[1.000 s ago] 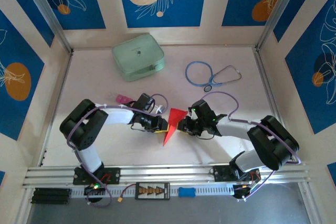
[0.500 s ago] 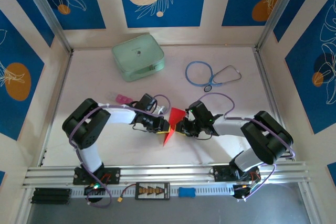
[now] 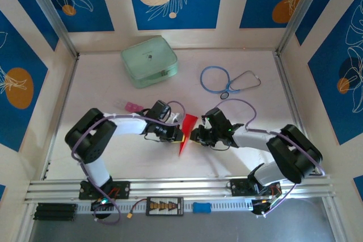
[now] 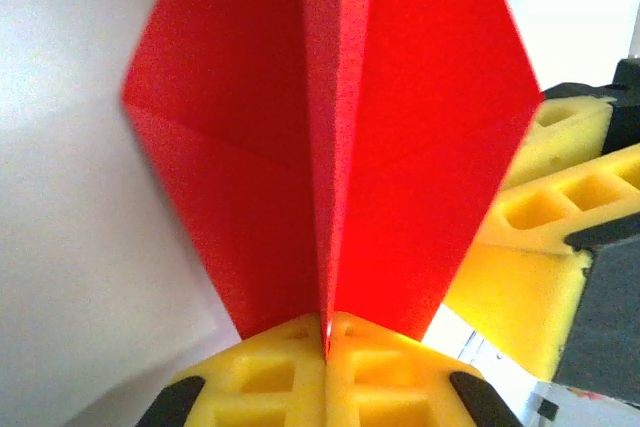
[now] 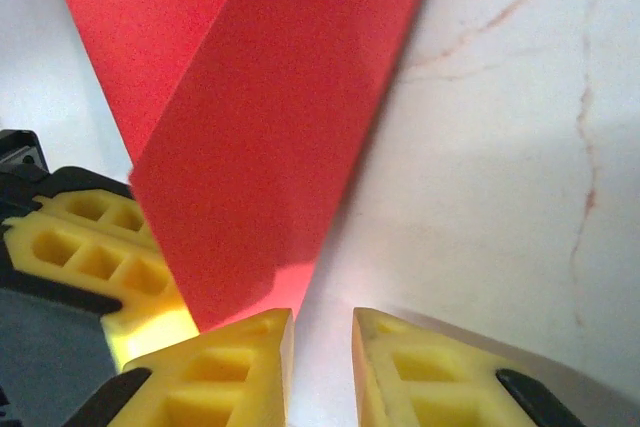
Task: Fold a paper plane with a square sheet of paper (pick it up from the middle)
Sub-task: Turn over a paper plane at the center of the table.
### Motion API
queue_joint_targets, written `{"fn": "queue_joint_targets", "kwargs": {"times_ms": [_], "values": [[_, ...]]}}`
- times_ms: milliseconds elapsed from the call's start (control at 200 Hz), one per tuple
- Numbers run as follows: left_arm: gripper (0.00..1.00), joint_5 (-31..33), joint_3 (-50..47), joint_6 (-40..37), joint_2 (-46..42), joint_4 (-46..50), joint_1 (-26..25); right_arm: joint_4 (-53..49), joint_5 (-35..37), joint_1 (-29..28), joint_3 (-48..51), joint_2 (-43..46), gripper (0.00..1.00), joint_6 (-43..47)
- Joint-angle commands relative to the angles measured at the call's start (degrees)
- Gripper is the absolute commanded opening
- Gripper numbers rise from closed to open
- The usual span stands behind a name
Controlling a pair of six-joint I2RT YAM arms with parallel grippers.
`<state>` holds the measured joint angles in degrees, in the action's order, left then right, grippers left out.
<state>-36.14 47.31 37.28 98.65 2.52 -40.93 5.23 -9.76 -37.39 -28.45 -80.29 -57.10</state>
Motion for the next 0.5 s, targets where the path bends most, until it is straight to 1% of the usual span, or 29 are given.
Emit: {"fn": "queue_joint_targets", "kwargs": {"times_ms": [0,105,225,335,495], "values": [[0.03,11.04,0.97,-2.65,-6.07,7.37,-0.49,-4.77,3.47,0.52,1.09,3.88,0.24,-0.51],[0.03,23.15,3.50,-4.56,-9.25,16.80,-0.88,-5.49,4.03,0.73,1.63,5.24,0.25,-0.60],[0.02,30.71,4.88,-4.44,-10.75,21.56,-1.05,-5.50,3.63,0.74,1.13,4.68,0.25,-0.49],[0.01,33.22,5.76,-3.95,-10.22,23.60,-1.24,-5.09,3.26,0.32,0.29,3.59,0.25,-0.54],[0.02,34.04,6.38,-3.87,-8.47,24.89,-1.56,-3.35,1.79,-0.47,-0.84,2.15,0.25,0.20]]}}
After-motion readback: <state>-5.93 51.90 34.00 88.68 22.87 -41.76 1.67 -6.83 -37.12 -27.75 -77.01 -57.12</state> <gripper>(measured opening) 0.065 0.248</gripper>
